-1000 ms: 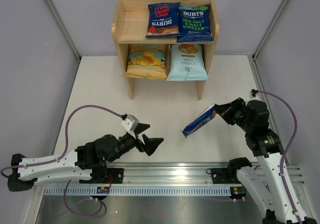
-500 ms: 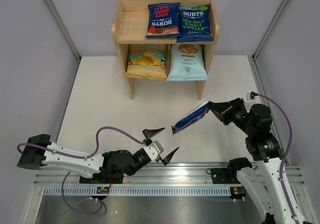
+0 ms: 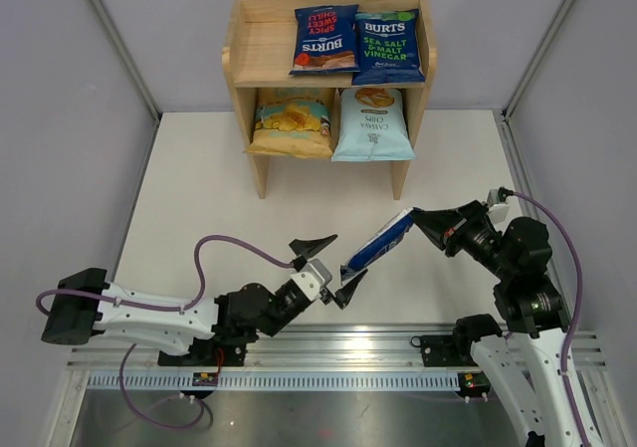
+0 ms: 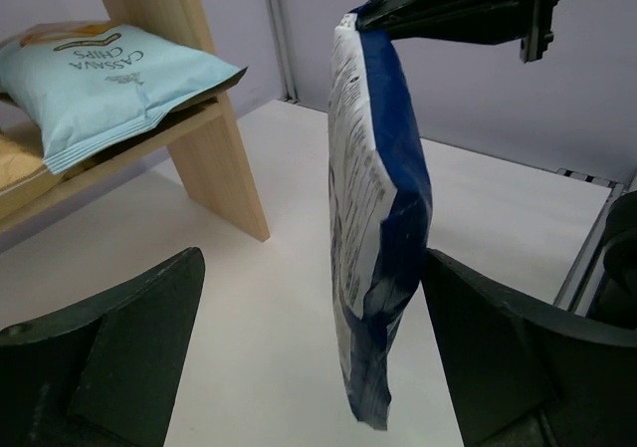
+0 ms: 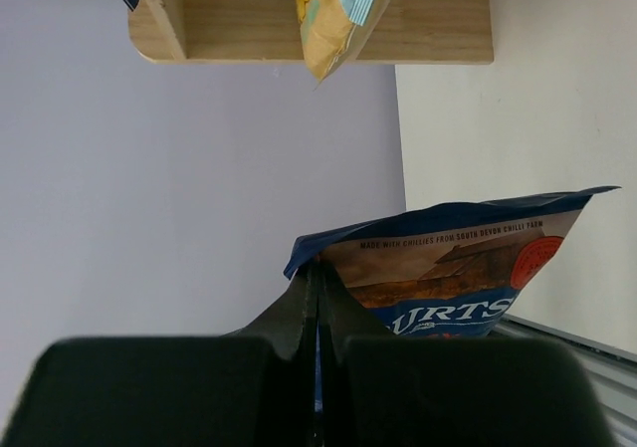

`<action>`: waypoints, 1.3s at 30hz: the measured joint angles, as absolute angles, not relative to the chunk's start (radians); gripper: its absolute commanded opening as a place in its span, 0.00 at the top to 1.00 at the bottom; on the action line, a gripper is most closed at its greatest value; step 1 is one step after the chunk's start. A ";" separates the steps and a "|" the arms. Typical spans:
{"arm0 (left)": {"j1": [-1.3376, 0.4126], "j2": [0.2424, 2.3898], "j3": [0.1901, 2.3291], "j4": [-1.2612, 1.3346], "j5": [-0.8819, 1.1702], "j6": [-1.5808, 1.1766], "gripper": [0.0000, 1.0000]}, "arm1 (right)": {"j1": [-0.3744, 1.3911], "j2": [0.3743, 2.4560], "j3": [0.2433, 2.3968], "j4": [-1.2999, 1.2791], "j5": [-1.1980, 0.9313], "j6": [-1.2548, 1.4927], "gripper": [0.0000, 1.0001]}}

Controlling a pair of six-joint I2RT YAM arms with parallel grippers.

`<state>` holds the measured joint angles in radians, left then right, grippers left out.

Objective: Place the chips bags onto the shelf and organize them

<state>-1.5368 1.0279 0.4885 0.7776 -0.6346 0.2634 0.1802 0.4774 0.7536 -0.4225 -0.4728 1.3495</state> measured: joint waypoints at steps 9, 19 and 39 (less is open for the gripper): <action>-1.537 1.090 0.518 0.790 -0.566 0.228 0.47 | 0.180 0.465 0.767 -0.415 -0.484 1.370 1.00; -1.537 1.102 0.523 0.831 -0.556 0.215 0.44 | 0.180 0.422 0.766 -0.408 -0.489 1.418 1.00; -1.528 1.044 0.596 0.718 -0.570 0.138 0.87 | 0.180 0.414 0.933 -0.587 -0.399 1.246 0.26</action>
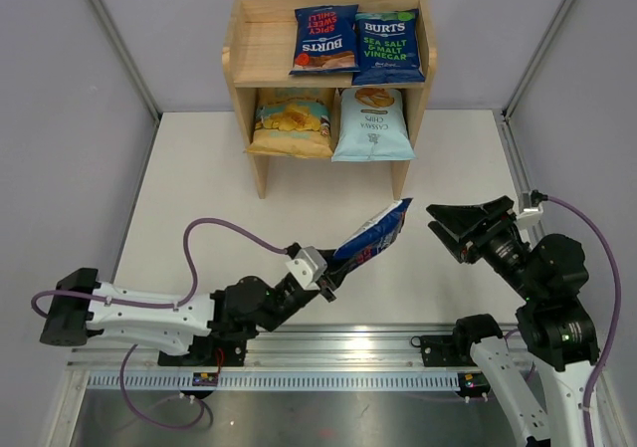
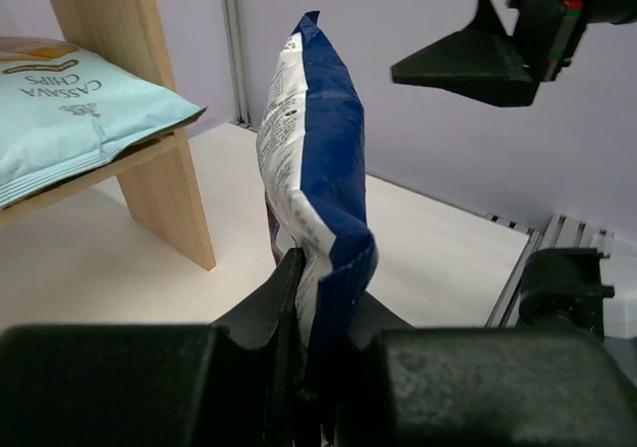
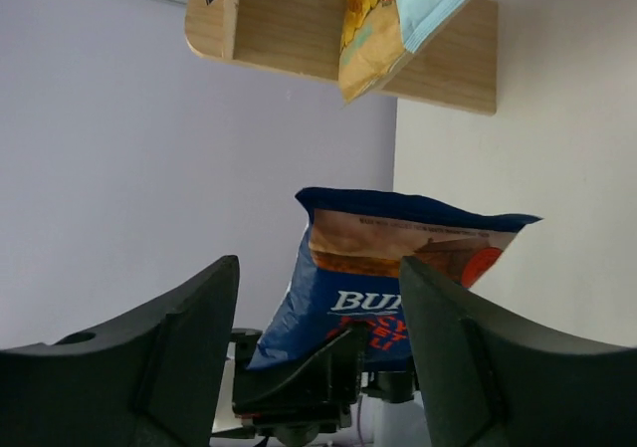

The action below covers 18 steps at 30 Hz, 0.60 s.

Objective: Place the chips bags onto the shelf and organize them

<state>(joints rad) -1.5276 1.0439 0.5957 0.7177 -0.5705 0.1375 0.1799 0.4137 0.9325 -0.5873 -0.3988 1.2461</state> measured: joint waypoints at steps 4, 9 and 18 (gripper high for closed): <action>-1.491 0.944 0.603 0.639 -0.587 0.071 0.87 | 0.180 0.419 1.033 -0.668 -0.319 1.126 0.22; -1.420 0.868 0.720 0.467 -0.591 -0.045 0.87 | 0.180 0.414 1.080 -0.752 -0.225 1.004 0.24; -1.180 0.850 1.080 0.176 -0.492 -0.284 0.82 | 0.180 0.406 1.080 -0.814 -0.181 0.919 0.26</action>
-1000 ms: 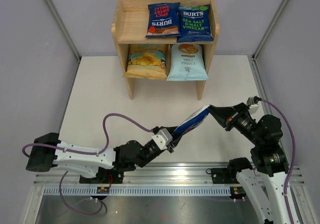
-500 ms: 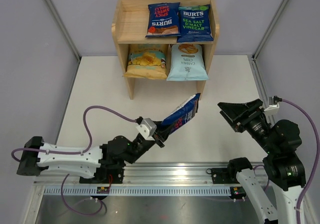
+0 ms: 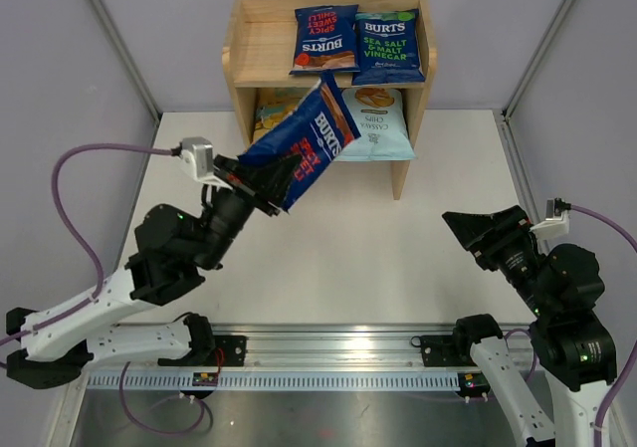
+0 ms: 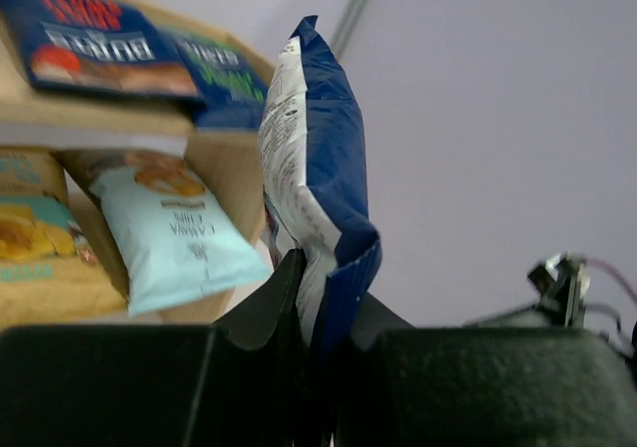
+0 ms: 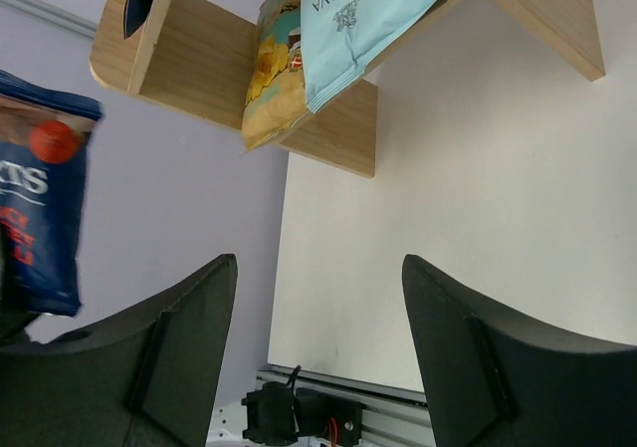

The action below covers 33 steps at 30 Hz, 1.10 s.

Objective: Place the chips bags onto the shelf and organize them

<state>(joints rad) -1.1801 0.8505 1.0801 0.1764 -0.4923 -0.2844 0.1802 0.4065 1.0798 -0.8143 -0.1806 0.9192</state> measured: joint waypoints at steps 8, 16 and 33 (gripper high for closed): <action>-0.915 0.999 1.399 0.069 -0.448 -0.526 0.84 | 0.180 0.393 1.071 -0.814 -0.178 0.913 0.27; -0.656 1.187 1.495 0.041 -0.413 -0.833 0.85 | 0.180 0.370 1.052 -0.812 -0.205 0.914 0.27; -0.554 1.419 1.593 0.224 -0.551 -0.881 0.86 | 0.180 0.327 0.995 -0.815 -0.295 0.872 0.27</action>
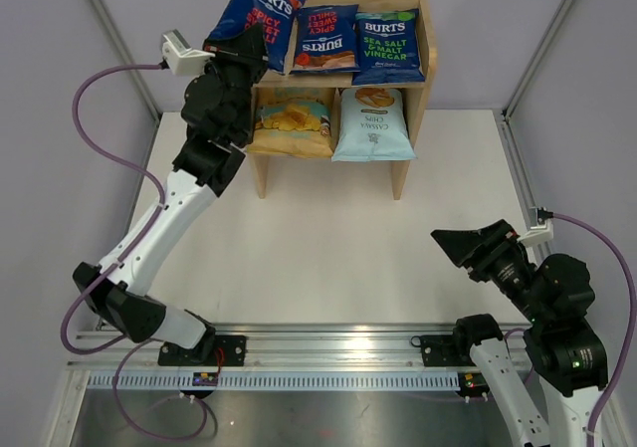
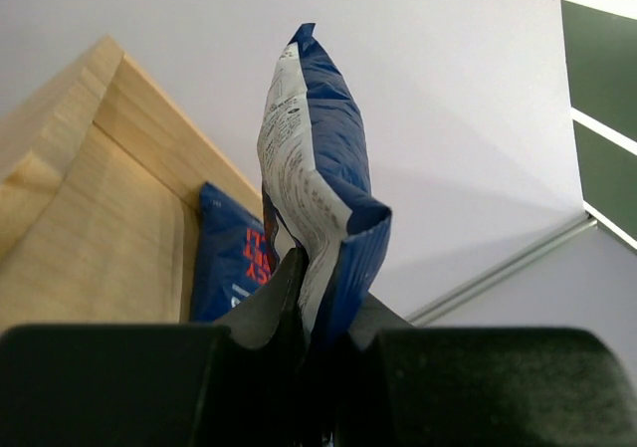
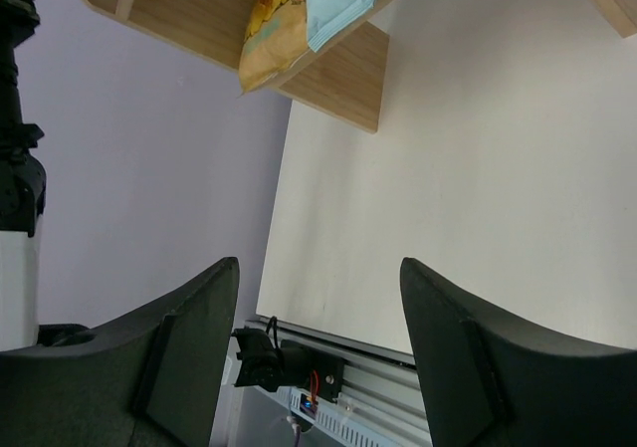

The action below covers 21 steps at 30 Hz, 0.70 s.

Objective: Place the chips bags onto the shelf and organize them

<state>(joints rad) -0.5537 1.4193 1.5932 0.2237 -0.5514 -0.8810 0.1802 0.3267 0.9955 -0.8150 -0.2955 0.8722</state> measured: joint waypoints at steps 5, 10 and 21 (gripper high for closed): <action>-0.537 1.526 1.721 0.239 -0.590 -0.830 0.84 | 0.180 0.323 0.965 -0.815 -0.324 0.870 0.27; -0.531 1.580 1.748 0.234 -0.627 -0.789 0.85 | 0.180 0.313 0.967 -0.818 -0.350 0.869 0.27; -0.528 1.618 1.745 0.234 -0.661 -0.760 0.87 | 0.181 0.306 1.013 -0.836 -0.368 0.864 0.27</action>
